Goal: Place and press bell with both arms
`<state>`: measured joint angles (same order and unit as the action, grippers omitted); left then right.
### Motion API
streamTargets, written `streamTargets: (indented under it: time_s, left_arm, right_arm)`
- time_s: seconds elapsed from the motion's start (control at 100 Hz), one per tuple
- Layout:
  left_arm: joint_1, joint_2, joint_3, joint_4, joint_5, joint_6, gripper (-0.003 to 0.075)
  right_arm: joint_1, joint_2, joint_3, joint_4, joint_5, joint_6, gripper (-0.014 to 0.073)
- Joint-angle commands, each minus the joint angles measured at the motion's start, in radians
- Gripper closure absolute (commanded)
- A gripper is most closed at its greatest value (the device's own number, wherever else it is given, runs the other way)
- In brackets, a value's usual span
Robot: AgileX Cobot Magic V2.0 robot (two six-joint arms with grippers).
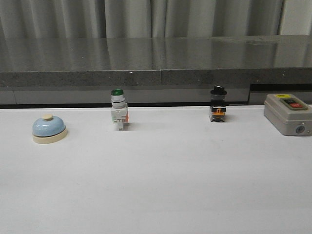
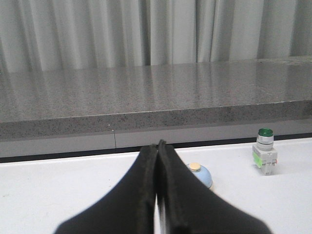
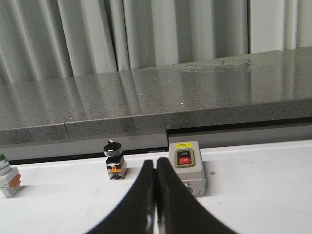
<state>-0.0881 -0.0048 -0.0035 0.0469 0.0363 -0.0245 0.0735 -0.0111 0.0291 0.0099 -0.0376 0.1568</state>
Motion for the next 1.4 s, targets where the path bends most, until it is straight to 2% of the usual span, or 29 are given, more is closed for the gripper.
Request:
streamTargets:
  time_s: [0.0,0.81,1.01,1.27,1.39]
  left_arm:
    - [0.0,-0.032,0.056,-0.001,-0.084,-0.009,0.0741]
    - [0.0,-0.03,0.036,-0.007,-0.114,-0.009,0.0741]
    - [0.0,0.048,-0.068,-0.052,0.014,-0.009,0.0741]
    - [0.0,0.286,-0.274,-0.047,0.105,-0.009,0.0741]
    - [0.0,0.431,-0.397,-0.047,0.255,-0.009,0.0741]
  right_arm:
    - [-0.007,-0.019,-0.02,-0.01,-0.084,-0.002,0.0658]
    - [-0.007,-0.019,-0.02,-0.01,-0.084,-0.002,0.0658]
    - [-0.007,-0.019,-0.02,-0.01,-0.084,-0.002,0.0658]
    - [-0.007,-0.019,-0.02,-0.01,-0.084,-0.002,0.0658]
    - [-0.007,-0.019,-0.02,-0.01,-0.084,-0.002,0.0658]
